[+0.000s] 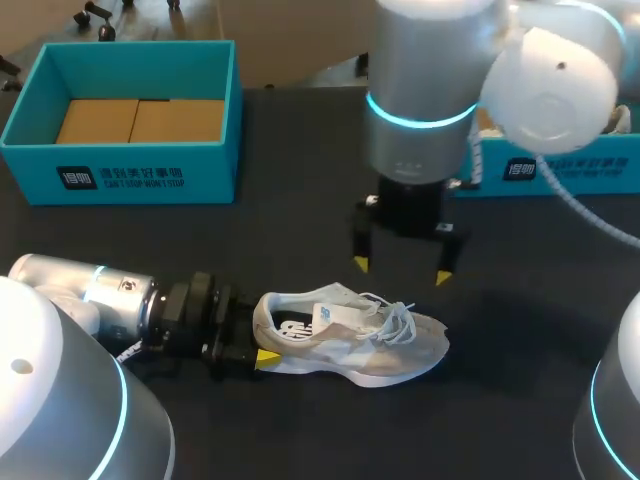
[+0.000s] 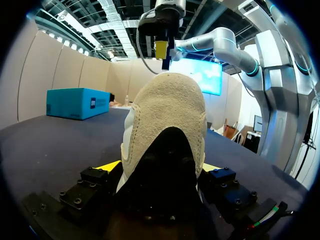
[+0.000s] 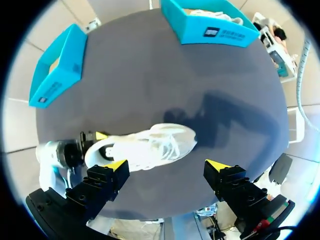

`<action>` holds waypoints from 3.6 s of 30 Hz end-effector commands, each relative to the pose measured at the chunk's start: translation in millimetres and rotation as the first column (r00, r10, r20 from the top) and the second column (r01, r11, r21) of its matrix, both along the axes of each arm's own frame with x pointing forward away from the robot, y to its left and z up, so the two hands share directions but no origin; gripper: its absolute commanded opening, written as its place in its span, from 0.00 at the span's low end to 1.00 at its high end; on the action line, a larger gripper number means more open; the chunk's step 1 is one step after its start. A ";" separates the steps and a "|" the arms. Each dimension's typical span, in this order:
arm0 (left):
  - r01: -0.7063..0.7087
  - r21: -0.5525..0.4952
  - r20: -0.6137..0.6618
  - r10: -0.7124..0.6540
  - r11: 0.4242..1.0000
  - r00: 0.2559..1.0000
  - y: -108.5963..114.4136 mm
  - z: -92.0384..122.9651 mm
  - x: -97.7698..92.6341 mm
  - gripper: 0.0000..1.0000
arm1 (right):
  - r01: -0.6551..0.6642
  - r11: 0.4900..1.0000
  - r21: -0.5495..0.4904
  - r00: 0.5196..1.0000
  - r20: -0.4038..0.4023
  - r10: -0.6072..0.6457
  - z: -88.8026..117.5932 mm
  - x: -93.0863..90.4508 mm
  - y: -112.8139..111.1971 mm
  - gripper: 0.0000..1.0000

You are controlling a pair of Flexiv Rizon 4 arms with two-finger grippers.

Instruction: Take the shoe out of the shoebox, open the shoe tongue, remove and reinsert the insole, then place the shoe into the shoebox

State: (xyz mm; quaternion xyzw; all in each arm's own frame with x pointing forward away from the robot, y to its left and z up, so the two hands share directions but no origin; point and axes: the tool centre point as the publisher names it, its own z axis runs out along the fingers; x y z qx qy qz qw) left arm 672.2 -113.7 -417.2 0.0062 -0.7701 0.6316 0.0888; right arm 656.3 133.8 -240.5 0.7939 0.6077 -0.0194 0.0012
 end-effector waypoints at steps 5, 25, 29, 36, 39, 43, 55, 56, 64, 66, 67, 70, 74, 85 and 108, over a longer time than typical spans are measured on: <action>-0.003 -0.001 0.001 0.003 1.000 1.000 0.2 0.0 -1.3 0.00 | 0.099 0.981 -0.166 0.994 -0.023 -0.104 -21.6 -24.4 61.4 1.00; -0.003 -0.001 0.001 0.003 1.000 1.000 0.2 0.0 -1.3 0.00 | 0.153 0.931 -0.331 0.981 -0.063 -0.184 -64.9 -23.9 115.4 1.00; -0.003 -0.001 0.001 0.003 1.000 1.000 0.2 0.0 -1.3 0.00 | 0.147 0.924 -0.354 0.982 -0.055 -0.178 -70.9 -20.1 116.2 1.00; -0.003 -0.001 0.001 0.003 1.000 1.000 0.2 0.0 -1.3 0.00 | 0.131 0.905 -0.405 0.985 -0.054 -0.166 -82.2 -12.1 118.2 1.00; -0.003 -0.001 0.001 0.003 1.000 1.000 0.2 0.0 -1.3 0.00 | 0.118 0.906 -0.407 0.989 -0.038 -0.146 -84.2 -11.1 119.3 1.00; -0.003 -0.001 0.001 0.003 1.000 1.000 0.2 0.0 -1.3 0.00 | 0.096 0.904 -0.417 0.993 -0.021 -0.115 -87.7 -9.4 119.8 1.00; -0.003 -0.001 0.001 0.003 1.000 1.000 0.2 0.0 -1.3 0.00 | 0.090 0.894 -0.439 0.995 0.002 -0.099 -100.9 -3.2 109.5 1.00; -0.003 -0.001 0.001 0.003 1.000 1.000 0.2 0.0 -1.3 0.00 | 0.097 0.891 -0.443 0.994 0.001 -0.107 -101.7 -2.6 107.4 1.00; -0.003 -0.001 0.001 0.003 1.000 1.000 0.2 0.0 -1.3 0.00 | 0.108 0.891 -0.441 0.993 0.004 -0.118 -105.9 0.3 94.6 1.00; -0.003 -0.001 0.001 0.003 1.000 1.000 0.2 0.0 -1.3 0.00 | 0.109 0.892 -0.439 0.993 0.007 -0.118 -106.5 1.1 90.9 1.00; -0.003 -0.001 0.001 0.003 1.000 1.000 0.2 0.0 -1.3 0.00 | 0.112 0.893 -0.436 0.993 0.010 -0.120 -106.9 1.3 89.0 1.00; -0.003 -0.001 0.001 0.003 1.000 1.000 0.2 0.0 -1.3 0.00 | 0.122 0.894 -0.430 0.992 0.019 -0.126 -108.0 1.1 82.2 1.00; -0.003 -0.001 0.001 0.003 1.000 1.000 0.2 0.0 -1.3 0.00 | 0.136 0.897 -0.420 0.990 0.030 -0.136 -108.6 0.7 73.8 1.00; -0.003 -0.001 0.001 0.003 1.000 1.000 0.2 0.0 -1.3 0.00 | 0.166 0.903 -0.396 0.986 0.057 -0.156 -101.9 -0.8 60.2 1.00; -0.003 -0.001 0.001 0.003 1.000 1.000 0.2 0.0 -1.3 0.00 | 0.252 0.922 -0.294 0.967 0.029 -0.255 -82.2 5.8 15.1 0.90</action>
